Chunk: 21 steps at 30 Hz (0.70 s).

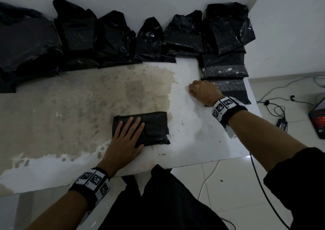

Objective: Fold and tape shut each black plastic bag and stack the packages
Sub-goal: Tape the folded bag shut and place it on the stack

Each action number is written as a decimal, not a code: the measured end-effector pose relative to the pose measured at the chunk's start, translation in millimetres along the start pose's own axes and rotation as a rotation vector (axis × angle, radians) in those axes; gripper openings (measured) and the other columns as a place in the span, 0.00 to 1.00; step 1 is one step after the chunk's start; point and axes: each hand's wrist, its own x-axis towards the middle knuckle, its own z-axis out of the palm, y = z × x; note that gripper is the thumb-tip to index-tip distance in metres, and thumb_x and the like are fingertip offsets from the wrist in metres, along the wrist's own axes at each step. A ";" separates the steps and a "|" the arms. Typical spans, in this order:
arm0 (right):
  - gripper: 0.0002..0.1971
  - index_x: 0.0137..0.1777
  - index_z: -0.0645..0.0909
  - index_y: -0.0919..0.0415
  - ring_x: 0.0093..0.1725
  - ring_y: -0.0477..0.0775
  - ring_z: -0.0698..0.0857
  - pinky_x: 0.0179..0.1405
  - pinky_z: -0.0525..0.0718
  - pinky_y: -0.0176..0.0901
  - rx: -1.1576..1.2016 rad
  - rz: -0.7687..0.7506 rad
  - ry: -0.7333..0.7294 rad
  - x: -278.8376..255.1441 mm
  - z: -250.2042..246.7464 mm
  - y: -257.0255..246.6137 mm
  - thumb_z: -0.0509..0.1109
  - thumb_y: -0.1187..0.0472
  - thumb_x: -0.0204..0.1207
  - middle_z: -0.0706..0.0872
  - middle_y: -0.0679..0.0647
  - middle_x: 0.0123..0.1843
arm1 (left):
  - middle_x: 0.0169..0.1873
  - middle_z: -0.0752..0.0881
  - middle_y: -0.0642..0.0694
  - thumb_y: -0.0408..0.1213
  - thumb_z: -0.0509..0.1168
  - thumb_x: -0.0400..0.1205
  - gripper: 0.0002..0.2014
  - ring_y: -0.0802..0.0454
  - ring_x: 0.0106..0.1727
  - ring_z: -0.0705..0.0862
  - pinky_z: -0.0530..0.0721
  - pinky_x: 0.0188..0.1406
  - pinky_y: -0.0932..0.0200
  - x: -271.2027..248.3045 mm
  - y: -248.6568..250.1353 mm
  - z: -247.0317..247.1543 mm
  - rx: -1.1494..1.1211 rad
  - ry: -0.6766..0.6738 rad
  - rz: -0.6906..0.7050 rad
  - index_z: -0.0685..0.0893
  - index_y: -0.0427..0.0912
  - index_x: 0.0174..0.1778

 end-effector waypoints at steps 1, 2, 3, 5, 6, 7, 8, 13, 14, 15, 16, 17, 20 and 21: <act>0.09 0.53 0.84 0.64 0.46 0.65 0.85 0.40 0.79 0.52 0.004 0.005 -0.010 -2.9 -2.7 0.1 0.62 0.63 0.86 0.89 0.61 0.49 | 0.87 0.60 0.38 0.55 0.53 0.86 0.35 0.37 0.88 0.57 0.60 0.83 0.31 0.2 -0.3 0.2 0.000 0.000 0.001 0.64 0.37 0.86; 0.09 0.52 0.83 0.64 0.43 0.64 0.85 0.38 0.75 0.49 0.006 0.010 -0.015 -6.8 -5.4 0.1 0.61 0.63 0.86 0.89 0.60 0.46 | 0.87 0.60 0.38 0.55 0.53 0.87 0.35 0.37 0.88 0.57 0.60 0.83 0.31 0.3 -0.2 0.4 -0.002 0.001 0.003 0.65 0.37 0.86; 0.09 0.52 0.82 0.63 0.41 0.63 0.84 0.38 0.71 0.47 0.005 0.014 -0.013 -11.3 -7.2 0.1 0.61 0.63 0.87 0.89 0.59 0.43 | 0.87 0.60 0.38 0.56 0.53 0.87 0.35 0.37 0.88 0.57 0.60 0.83 0.31 0.4 -0.1 0.7 -0.004 0.003 0.004 0.65 0.37 0.86; 0.08 0.51 0.81 0.62 0.37 0.61 0.81 0.37 0.67 0.45 0.003 0.019 -0.004 -21.6 -11.4 -1.6 0.61 0.62 0.87 0.87 0.57 0.40 | 0.87 0.61 0.37 0.56 0.53 0.87 0.35 0.37 0.87 0.58 0.60 0.83 0.30 0.4 0.0 0.6 -0.004 0.008 0.009 0.65 0.37 0.86; 0.08 0.51 0.80 0.61 0.36 0.60 0.81 0.36 0.67 0.45 0.016 0.020 0.000 -26.4 -12.6 -2.1 0.61 0.62 0.88 0.86 0.57 0.39 | 0.86 0.61 0.37 0.56 0.53 0.87 0.35 0.36 0.87 0.58 0.60 0.83 0.30 0.1 0.1 0.5 -0.003 0.008 0.012 0.65 0.37 0.86; 0.07 0.50 0.80 0.61 0.35 0.61 0.81 0.35 0.69 0.45 0.043 0.019 0.007 -30.1 -13.1 -1.6 0.62 0.62 0.87 0.85 0.56 0.38 | 0.86 0.61 0.37 0.56 0.53 0.87 0.35 0.36 0.87 0.58 0.60 0.83 0.30 0.1 0.0 0.6 -0.001 0.006 0.015 0.65 0.37 0.86; 0.06 0.49 0.80 0.60 0.35 0.61 0.82 0.34 0.71 0.46 0.077 0.016 0.015 -33.3 -13.8 -0.7 0.62 0.63 0.86 0.85 0.56 0.37 | 0.86 0.61 0.37 0.56 0.52 0.87 0.35 0.36 0.87 0.58 0.60 0.83 0.30 0.2 -0.1 0.9 0.002 0.002 0.015 0.65 0.36 0.86; 0.06 0.44 0.80 0.59 0.31 0.57 0.80 0.33 0.78 0.47 0.150 -0.048 0.070 -51.0 -19.8 2.9 0.67 0.66 0.83 0.83 0.50 0.34 | 0.86 0.61 0.36 0.56 0.52 0.87 0.35 0.36 0.87 0.58 0.59 0.83 0.29 0.3 -0.3 2.6 0.000 -0.013 0.011 0.65 0.36 0.86; 0.05 0.44 0.81 0.60 0.30 0.55 0.79 0.33 0.78 0.47 0.160 -0.061 0.081 -55.0 -21.6 2.5 0.68 0.66 0.83 0.82 0.49 0.33 | 0.86 0.61 0.36 0.56 0.52 0.86 0.35 0.35 0.87 0.58 0.59 0.83 0.29 0.2 -0.2 2.3 0.000 -0.017 0.011 0.65 0.36 0.86; 0.05 0.45 0.81 0.59 0.30 0.55 0.79 0.33 0.80 0.47 0.168 -0.073 0.091 -58.5 -22.7 2.4 0.69 0.66 0.83 0.82 0.48 0.33 | 0.86 0.61 0.36 0.56 0.52 0.86 0.35 0.35 0.87 0.58 0.59 0.83 0.29 0.3 -0.1 1.8 0.001 -0.019 0.011 0.64 0.36 0.86; 0.05 0.45 0.81 0.59 0.30 0.54 0.80 0.33 0.81 0.47 0.179 -0.082 0.100 -61.6 -24.5 2.1 0.69 0.66 0.83 0.83 0.48 0.34 | 0.86 0.61 0.36 0.56 0.51 0.87 0.35 0.35 0.88 0.57 0.59 0.83 0.29 0.3 0.0 1.2 0.002 -0.022 0.011 0.64 0.36 0.86; 0.05 0.45 0.81 0.59 0.32 0.55 0.82 0.33 0.82 0.48 0.192 -0.086 0.104 -64.1 -26.4 1.9 0.69 0.66 0.83 0.85 0.49 0.35 | 0.87 0.60 0.37 0.56 0.51 0.87 0.35 0.35 0.88 0.57 0.59 0.83 0.29 0.2 0.2 0.6 0.003 -0.022 0.011 0.64 0.36 0.86; 0.03 0.48 0.82 0.57 0.37 0.55 0.86 0.38 0.85 0.51 0.207 -0.098 0.084 -70.1 -34.5 1.4 0.68 0.63 0.84 0.88 0.50 0.39 | 0.87 0.60 0.37 0.56 0.51 0.87 0.36 0.35 0.88 0.57 0.58 0.83 0.29 0.0 0.0 -1.2 0.003 -0.023 0.016 0.64 0.36 0.86; 0.02 0.48 0.82 0.57 0.38 0.56 0.86 0.39 0.86 0.52 0.198 -0.107 0.076 -72.1 -37.6 0.7 0.69 0.62 0.83 0.88 0.49 0.40 | 0.87 0.60 0.37 0.56 0.51 0.87 0.36 0.35 0.88 0.57 0.58 0.83 0.29 -0.1 -0.1 -1.6 0.003 -0.026 0.019 0.63 0.36 0.86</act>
